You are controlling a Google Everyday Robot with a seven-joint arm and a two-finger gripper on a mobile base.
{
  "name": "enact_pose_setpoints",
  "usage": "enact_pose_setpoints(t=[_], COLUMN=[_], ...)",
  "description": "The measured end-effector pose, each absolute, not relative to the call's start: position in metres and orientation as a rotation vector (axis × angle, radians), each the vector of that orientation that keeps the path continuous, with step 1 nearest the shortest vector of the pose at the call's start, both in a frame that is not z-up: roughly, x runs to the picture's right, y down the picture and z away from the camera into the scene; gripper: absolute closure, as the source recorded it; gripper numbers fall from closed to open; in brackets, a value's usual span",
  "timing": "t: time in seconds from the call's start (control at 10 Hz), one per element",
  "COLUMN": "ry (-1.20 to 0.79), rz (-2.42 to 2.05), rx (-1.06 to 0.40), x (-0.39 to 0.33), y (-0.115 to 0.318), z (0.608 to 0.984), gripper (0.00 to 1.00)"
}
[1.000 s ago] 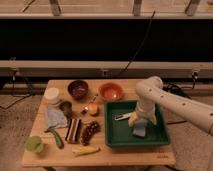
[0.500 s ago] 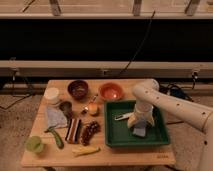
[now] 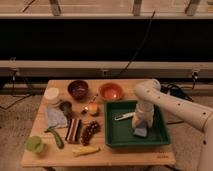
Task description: Place sponge in red bowl
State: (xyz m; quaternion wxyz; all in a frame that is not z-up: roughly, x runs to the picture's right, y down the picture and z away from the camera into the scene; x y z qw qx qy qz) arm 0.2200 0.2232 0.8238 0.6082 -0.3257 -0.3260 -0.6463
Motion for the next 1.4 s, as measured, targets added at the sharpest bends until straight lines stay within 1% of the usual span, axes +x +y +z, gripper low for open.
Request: enact_pose_setpoints(t=[0.1,0.2,0.3,0.4,0.6,0.8,0.9,1.2,1.4], ry=[-0.758,-0.765,-0.77,-0.776,-0.788,-0.788,-0.785,-0.785,-0.793], rz=[-1.491,-1.494,-1.504,-1.519,-1.561,-1.606,-1.633,-1.669,-1.669], rx=[-0.749,-0.734,-0.717,-0.697,-0.65,-0.602,-0.572,-0.483,-0.463], x=[0.221,0.221,0.219,0.216,0.205,0.19,0.175,0.14,0.135], y=[0.223,0.218,0.21,0.199,0.171,0.142,0.124,0.085,0.08], z=[0.822,0.815,0.806,0.794,0.769,0.753,0.75,0.765,0.768], gripper=[0.79,0.91,0.98,1.0,1.0,1.0,1.0,1.0,1.0])
